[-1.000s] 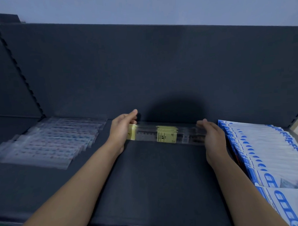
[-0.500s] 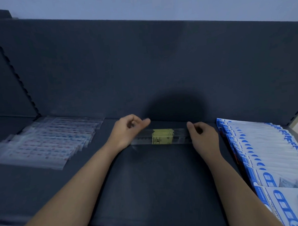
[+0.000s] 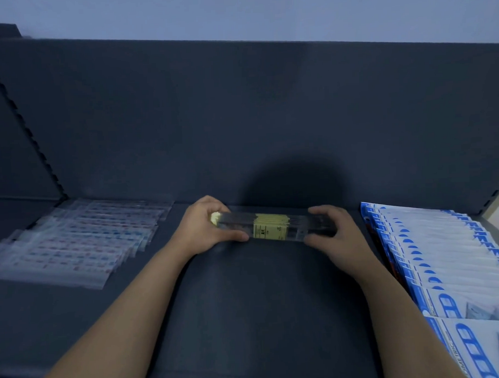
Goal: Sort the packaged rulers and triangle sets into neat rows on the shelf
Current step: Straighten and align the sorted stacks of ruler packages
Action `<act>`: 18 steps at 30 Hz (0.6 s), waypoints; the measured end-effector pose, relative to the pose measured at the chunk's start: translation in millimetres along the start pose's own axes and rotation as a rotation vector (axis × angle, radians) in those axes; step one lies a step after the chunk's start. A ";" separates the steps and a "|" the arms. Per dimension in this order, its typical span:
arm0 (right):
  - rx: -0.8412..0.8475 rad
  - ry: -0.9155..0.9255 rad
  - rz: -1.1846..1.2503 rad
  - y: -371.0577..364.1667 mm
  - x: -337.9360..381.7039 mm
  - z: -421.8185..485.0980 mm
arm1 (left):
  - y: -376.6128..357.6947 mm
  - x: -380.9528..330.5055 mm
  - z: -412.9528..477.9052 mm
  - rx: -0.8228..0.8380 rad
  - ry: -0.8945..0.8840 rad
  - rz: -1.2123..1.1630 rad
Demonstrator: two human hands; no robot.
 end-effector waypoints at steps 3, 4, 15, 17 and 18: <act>-0.038 0.011 -0.119 -1.4 -1.9 2.5 | 1.0 -1.0 0.2 0.015 0.054 -0.008; -0.086 -0.003 -0.087 -0.2 -2.8 3.9 | 1.7 -1.1 -0.1 0.031 0.087 -0.032; -0.261 -0.216 0.308 -5.9 -8.7 5.3 | 2.7 -11.7 -7.0 -0.087 0.451 -0.668; -0.220 -0.194 0.201 -4.4 -9.1 4.9 | 8.3 -10.9 -6.5 0.057 0.311 -0.534; -0.200 -0.183 0.146 -3.7 -9.4 4.8 | 9.7 -8.2 -6.0 0.143 0.242 -0.428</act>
Point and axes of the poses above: each hand's wrist, its own z-axis towards the middle knuckle, its own y-axis out of the back of the hand, x = y × z, the point moved 3 cm from there along z, towards the middle knuckle, and after that the axes turned 12 degrees about z, right-handed, at the moved point
